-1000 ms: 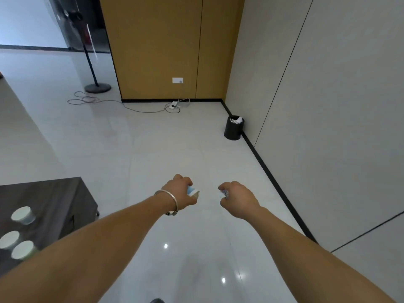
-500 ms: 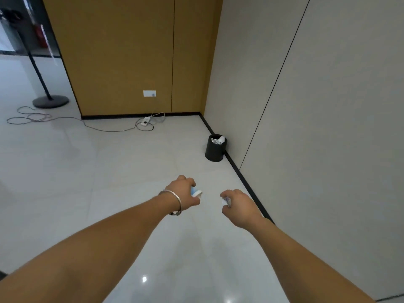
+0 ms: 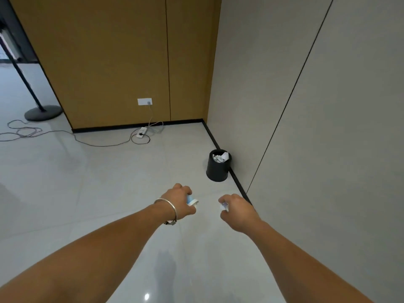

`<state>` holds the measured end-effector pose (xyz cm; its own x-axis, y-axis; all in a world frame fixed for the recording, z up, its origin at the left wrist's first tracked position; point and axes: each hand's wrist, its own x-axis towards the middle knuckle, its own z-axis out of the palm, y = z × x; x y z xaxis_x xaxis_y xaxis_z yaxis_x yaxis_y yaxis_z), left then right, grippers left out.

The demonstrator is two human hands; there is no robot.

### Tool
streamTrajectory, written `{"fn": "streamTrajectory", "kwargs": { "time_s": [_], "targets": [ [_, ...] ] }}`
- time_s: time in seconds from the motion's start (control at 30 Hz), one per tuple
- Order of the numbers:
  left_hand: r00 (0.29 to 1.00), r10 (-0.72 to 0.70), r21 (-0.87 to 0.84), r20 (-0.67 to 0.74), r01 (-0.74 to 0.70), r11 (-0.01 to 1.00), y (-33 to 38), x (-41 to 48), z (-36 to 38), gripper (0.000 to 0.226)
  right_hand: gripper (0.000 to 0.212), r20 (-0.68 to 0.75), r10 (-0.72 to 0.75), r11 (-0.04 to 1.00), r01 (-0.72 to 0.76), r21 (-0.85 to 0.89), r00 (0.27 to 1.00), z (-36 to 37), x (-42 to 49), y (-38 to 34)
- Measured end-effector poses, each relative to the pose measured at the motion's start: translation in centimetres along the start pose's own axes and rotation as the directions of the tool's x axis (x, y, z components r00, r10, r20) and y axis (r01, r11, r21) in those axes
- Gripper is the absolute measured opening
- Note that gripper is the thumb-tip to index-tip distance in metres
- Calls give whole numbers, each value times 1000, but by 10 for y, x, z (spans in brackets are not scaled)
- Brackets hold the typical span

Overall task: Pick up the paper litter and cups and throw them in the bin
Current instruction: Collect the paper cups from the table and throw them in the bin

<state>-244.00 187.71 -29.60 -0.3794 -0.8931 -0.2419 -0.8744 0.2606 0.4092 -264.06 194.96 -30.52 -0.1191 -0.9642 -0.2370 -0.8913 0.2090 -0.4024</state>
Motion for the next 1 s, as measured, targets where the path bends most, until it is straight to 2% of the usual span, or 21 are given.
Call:
{"fn": "streamTrajectory", "kwargs": {
  "time_s": [0.1, 0.3, 0.5, 0.77, 0.9, 1.0],
  "targets": [
    [999, -29, -42, -42, 27, 999, 11, 60, -16, 61, 44, -5, -28, 1000, 28, -4, 1000, -26, 64, 16],
    [999, -41, -36, 23, 41, 999, 17, 181, -23, 61, 43, 29, -17, 1000, 17, -6, 999, -55, 181, 37],
    [999, 21, -58, 44, -18, 998, 30, 342, -48, 61, 44, 16, 46, 999, -46, -14, 999, -93, 309, 67],
    [986, 108, -74, 125, -99, 992, 68, 512, -77, 60, 41, 3, 123, 992, -123, 14, 992, -141, 449, 107],
    [980, 102, -91, 172, -87, 992, 79, 593, -69, 62, 43, 52, 98, 995, -100, 30, 994, -151, 530, 133],
    [981, 44, -100, 187, -26, 995, 86, 649, -63, 60, 44, 77, 76, 996, -78, 31, 994, -160, 593, 157]
  ]
}}
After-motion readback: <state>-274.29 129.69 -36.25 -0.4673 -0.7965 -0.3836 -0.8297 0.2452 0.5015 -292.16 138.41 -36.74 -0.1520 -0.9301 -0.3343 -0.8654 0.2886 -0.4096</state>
